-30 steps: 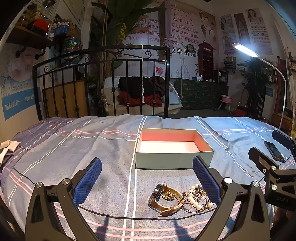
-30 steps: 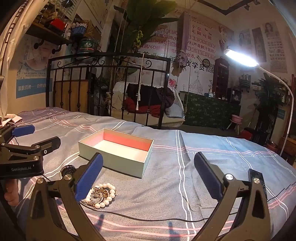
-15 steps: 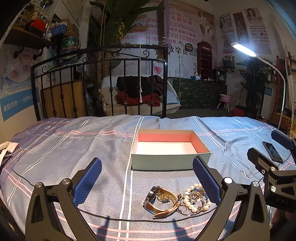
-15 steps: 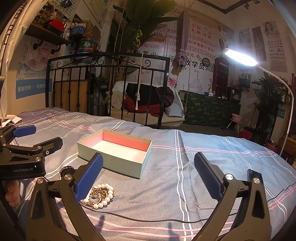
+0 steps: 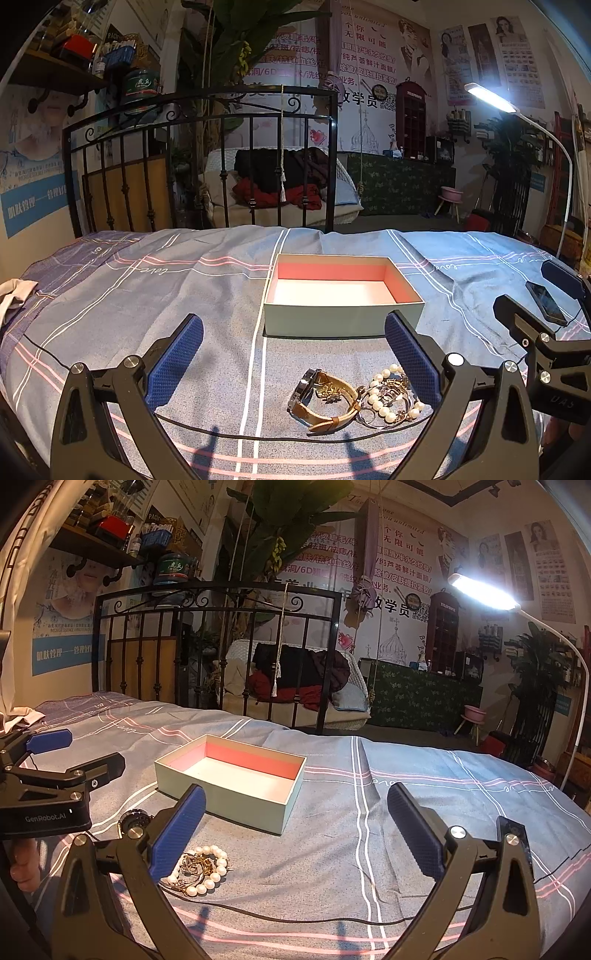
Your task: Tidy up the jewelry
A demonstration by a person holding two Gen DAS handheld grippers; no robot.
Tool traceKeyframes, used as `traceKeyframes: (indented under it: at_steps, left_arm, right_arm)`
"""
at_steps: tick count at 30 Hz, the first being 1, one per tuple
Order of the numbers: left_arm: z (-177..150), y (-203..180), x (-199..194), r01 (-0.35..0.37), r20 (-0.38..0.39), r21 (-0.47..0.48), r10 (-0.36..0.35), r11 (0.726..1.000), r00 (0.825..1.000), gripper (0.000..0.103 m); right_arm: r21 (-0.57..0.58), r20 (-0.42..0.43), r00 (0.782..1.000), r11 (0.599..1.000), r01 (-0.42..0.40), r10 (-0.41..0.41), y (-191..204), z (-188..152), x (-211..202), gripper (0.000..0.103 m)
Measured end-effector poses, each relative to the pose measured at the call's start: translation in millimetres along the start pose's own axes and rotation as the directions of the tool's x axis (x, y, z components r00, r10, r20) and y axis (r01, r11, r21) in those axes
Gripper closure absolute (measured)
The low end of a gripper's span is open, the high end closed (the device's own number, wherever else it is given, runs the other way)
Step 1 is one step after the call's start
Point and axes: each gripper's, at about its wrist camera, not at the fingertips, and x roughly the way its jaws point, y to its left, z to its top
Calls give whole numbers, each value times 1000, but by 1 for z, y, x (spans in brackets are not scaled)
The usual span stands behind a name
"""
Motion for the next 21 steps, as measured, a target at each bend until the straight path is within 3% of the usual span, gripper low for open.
traceKeyframes:
  at_steps: [21]
  left_arm:
    - [-1,0,1,5,-13,3,-5,1000,1000,7]
  right_arm:
    - [5,-13,1000,1000,-1,1,-1,-3,1,6]
